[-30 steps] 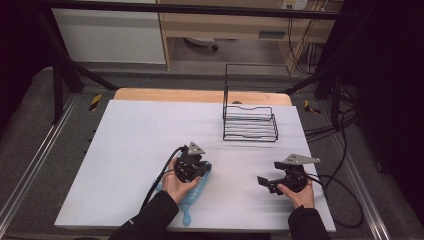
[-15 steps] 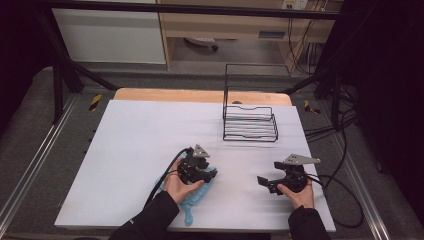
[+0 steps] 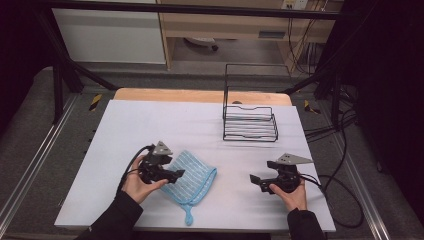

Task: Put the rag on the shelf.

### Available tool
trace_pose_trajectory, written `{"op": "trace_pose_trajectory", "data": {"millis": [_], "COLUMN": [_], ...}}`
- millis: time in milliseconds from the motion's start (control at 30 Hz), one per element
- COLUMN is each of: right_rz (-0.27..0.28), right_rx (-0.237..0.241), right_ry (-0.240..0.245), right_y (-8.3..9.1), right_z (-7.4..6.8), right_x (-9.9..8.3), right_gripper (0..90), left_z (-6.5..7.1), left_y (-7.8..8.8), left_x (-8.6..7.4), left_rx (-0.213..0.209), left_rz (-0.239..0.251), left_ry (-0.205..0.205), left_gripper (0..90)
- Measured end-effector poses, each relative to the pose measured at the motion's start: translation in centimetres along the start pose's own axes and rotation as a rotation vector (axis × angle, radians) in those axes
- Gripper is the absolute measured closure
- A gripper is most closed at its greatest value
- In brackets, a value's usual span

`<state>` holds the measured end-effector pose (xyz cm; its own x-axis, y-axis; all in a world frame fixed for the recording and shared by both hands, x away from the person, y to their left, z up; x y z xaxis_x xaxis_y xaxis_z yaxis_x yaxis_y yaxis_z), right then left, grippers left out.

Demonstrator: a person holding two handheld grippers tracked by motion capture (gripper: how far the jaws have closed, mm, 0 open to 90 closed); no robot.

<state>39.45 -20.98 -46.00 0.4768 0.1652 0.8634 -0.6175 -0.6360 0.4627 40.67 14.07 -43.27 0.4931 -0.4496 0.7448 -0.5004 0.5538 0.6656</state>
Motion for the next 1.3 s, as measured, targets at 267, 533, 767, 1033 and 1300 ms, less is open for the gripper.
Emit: {"op": "trace_pose_trajectory", "data": {"millis": [267,533,767,1033,1300], "right_rz": [0.017,-0.007,-0.037,-0.088,-0.121], "right_rx": [0.003,0.035,0.012,-0.037,-0.021], "right_ry": [0.001,-0.028,-0.011,-0.001,-0.013], "right_y": [-1.4,-4.9,-8.7,-10.7,-10.9], "right_z": [-2.8,-6.4,-8.5,-8.6,-9.0], "right_x": [1.2,2.2,2.7,1.6,0.7], "right_gripper": [5.0,10.3,24.0,38.5,56.8], "left_z": [-3.2,-3.0,-2.6,-2.3,-2.1], "left_y": [1.4,0.7,0.6,0.6,0.5], "left_x": [-4.1,-5.8,-6.1,-6.3,-6.3], "left_rx": [0.028,-0.020,-0.032,-0.036,-0.043], "left_rz": [-0.004,-0.019,-0.007,-0.007,-0.017], "left_ry": [0.088,0.110,0.091,0.082,0.086], "left_gripper": [34.4,52.2,60.0,64.4,70.5]}}
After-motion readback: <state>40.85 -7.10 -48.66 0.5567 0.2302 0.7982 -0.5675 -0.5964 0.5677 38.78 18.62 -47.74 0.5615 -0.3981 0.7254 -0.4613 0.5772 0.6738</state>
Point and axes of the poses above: each handheld gripper's, and its own axes: y roughly backward along the jaws, x roughly out of its top, z roughly to its right, the point moved 5 cm from there along -y, roughly forward along the jaws, and after that the axes turned 5 degrees about z, right-handed, at the moved point
